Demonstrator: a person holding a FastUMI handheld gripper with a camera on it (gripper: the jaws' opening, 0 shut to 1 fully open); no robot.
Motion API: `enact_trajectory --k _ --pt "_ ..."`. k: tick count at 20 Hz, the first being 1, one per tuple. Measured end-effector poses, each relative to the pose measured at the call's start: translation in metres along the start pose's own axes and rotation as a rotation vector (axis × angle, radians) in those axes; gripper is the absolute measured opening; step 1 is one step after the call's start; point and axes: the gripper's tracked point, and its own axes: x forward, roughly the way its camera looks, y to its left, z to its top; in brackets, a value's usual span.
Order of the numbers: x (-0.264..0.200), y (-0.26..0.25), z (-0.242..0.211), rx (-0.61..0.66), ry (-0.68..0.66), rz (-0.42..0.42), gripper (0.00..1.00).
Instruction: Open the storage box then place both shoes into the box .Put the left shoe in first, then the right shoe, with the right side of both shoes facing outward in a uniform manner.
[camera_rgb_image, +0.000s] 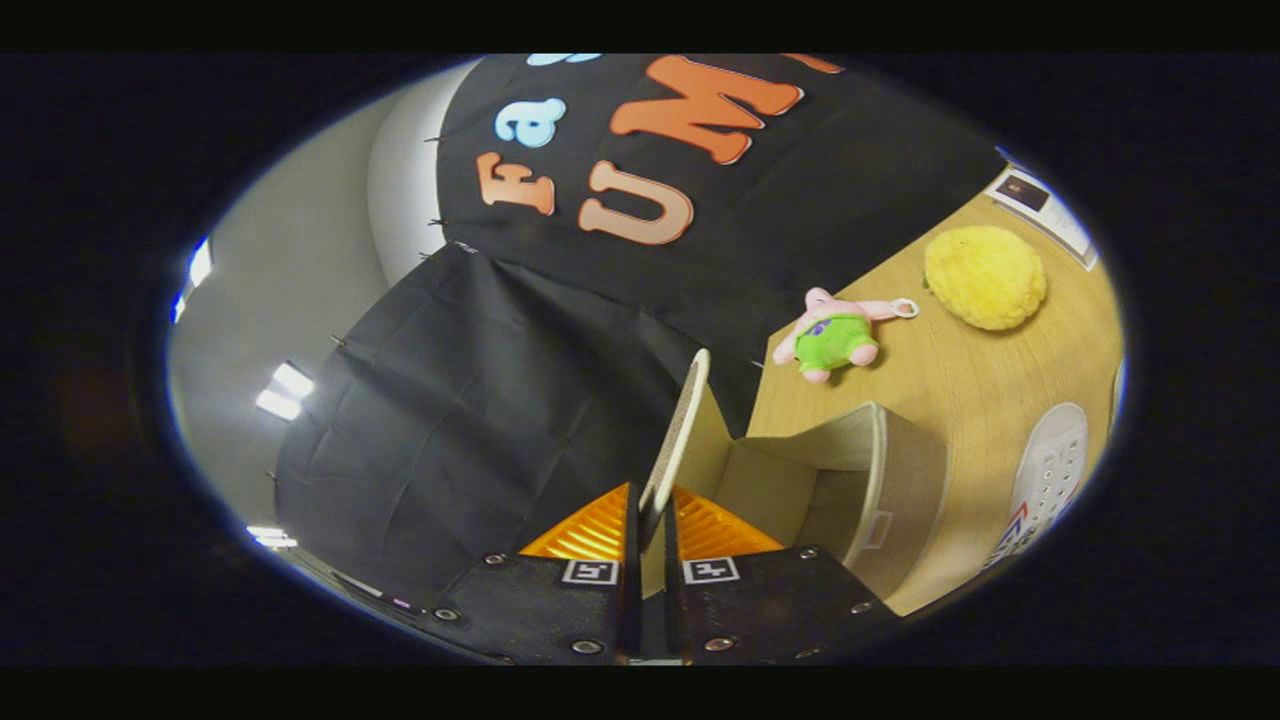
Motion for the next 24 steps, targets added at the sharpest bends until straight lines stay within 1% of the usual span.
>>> enact_trajectory --k 3,5,7,10,12,14,16,17,18,21,22,24 --pt "0.037 0.034 -0.006 -0.06 0.015 -0.012 0.1" --pt "0.062 0.053 -0.022 -0.106 0.049 -0.02 0.11" --pt "0.089 0.065 -0.033 -0.092 0.068 -0.024 0.12" --pt "0.13 0.077 -0.055 -0.025 0.103 -0.059 0.13" --pt "0.147 0.072 -0.076 -0.026 0.153 -0.097 0.31" --pt "0.148 0.068 -0.085 -0.064 0.161 -0.118 0.49" --pt "0.141 0.058 -0.079 -0.121 0.144 -0.163 0.67" --pt "0.132 0.048 -0.074 -0.165 0.141 -0.203 0.72" --pt "0.115 0.037 -0.067 -0.221 0.126 -0.242 0.79" --pt "0.038 -0.003 -0.031 -0.405 0.041 -0.398 0.86" --pt "0.012 -0.019 -0.018 -0.44 0.009 -0.458 0.87" --pt "-0.029 -0.052 -0.007 -0.47 0.003 -0.546 0.87"
